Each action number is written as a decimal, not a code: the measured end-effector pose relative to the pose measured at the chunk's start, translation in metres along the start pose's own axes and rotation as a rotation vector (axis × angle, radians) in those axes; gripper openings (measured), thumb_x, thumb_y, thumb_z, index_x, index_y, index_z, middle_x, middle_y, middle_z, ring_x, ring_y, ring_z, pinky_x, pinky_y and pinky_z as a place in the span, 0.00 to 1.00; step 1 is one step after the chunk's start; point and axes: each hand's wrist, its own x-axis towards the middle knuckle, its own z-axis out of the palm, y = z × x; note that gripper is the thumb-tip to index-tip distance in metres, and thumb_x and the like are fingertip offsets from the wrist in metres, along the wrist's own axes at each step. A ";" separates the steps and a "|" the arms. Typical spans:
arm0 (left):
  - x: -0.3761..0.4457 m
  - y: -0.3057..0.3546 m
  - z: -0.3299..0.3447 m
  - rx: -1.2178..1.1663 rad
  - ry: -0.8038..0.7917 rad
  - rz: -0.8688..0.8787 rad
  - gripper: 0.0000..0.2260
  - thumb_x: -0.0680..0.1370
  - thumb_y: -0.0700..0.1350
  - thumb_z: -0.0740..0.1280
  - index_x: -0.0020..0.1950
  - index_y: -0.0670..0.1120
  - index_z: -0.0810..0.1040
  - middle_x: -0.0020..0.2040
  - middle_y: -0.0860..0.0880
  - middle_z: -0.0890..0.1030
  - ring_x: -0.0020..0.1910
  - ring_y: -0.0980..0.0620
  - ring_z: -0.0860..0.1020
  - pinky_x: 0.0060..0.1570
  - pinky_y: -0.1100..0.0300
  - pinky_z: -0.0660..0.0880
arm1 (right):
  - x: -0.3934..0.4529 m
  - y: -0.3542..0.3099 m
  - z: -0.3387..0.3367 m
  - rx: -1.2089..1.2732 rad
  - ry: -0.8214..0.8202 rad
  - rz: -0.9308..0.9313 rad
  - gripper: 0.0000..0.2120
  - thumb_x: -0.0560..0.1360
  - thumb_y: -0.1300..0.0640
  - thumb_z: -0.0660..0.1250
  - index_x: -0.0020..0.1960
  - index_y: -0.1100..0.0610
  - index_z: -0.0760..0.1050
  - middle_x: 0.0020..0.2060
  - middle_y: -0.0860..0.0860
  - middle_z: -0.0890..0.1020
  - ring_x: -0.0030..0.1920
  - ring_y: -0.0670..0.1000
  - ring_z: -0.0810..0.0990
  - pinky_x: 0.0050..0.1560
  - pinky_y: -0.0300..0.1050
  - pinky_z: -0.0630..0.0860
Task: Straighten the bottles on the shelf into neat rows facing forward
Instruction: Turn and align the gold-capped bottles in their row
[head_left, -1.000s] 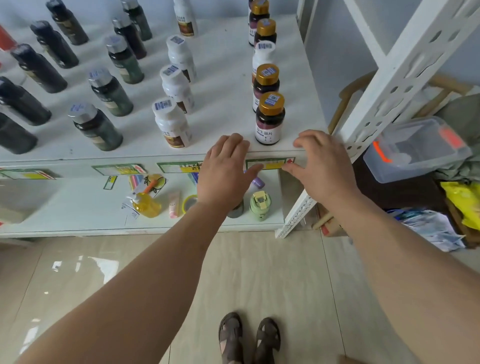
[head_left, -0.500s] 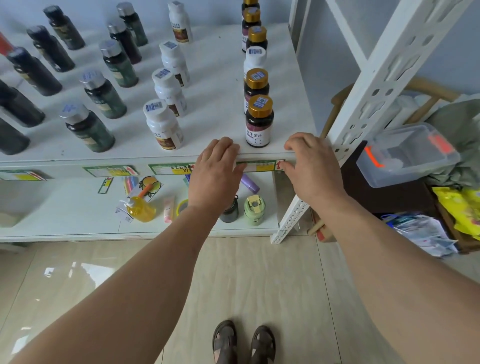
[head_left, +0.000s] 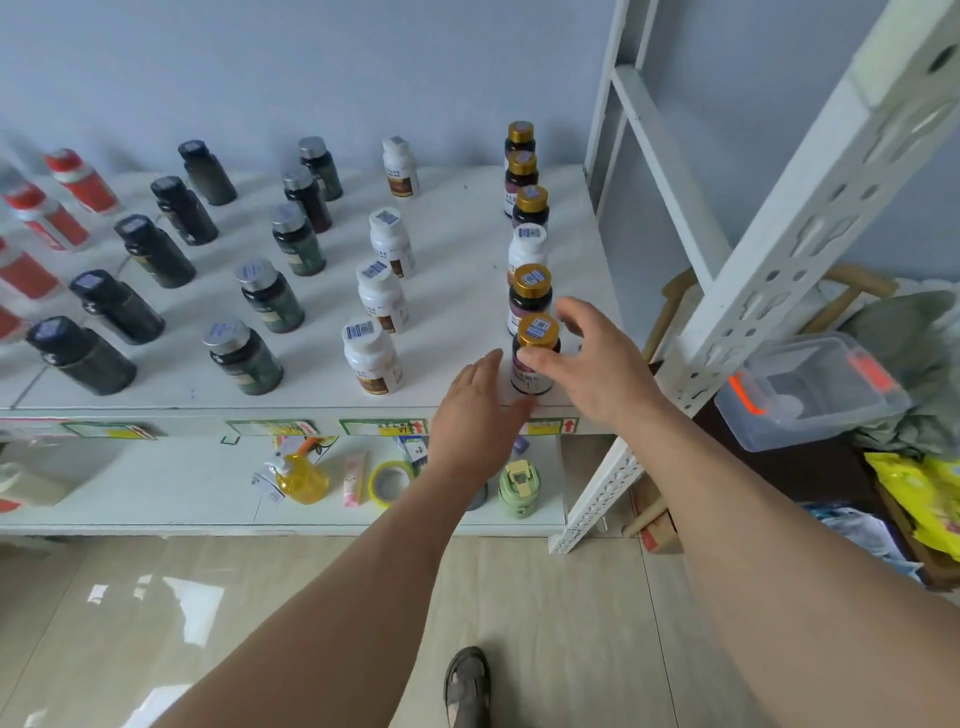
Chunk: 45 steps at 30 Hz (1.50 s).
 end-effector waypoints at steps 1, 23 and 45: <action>0.005 0.001 0.000 -0.017 -0.019 -0.012 0.29 0.76 0.55 0.66 0.75 0.51 0.62 0.70 0.51 0.72 0.68 0.50 0.70 0.62 0.53 0.70 | 0.003 -0.002 0.001 0.010 -0.037 0.019 0.31 0.73 0.43 0.71 0.72 0.49 0.66 0.66 0.44 0.74 0.66 0.45 0.71 0.59 0.39 0.65; 0.012 0.010 -0.075 -0.721 -0.492 -0.082 0.20 0.73 0.46 0.74 0.63 0.52 0.75 0.45 0.60 0.84 0.45 0.68 0.80 0.48 0.71 0.72 | -0.001 -0.064 -0.008 0.074 0.069 0.131 0.12 0.74 0.38 0.68 0.39 0.45 0.75 0.35 0.40 0.80 0.38 0.42 0.79 0.34 0.37 0.69; 0.024 0.010 -0.070 -0.306 -0.342 -0.034 0.24 0.72 0.54 0.74 0.66 0.55 0.74 0.62 0.56 0.79 0.59 0.57 0.76 0.56 0.62 0.71 | 0.010 -0.042 -0.011 0.107 -0.056 0.054 0.14 0.73 0.43 0.71 0.56 0.46 0.77 0.48 0.42 0.82 0.48 0.43 0.78 0.43 0.33 0.70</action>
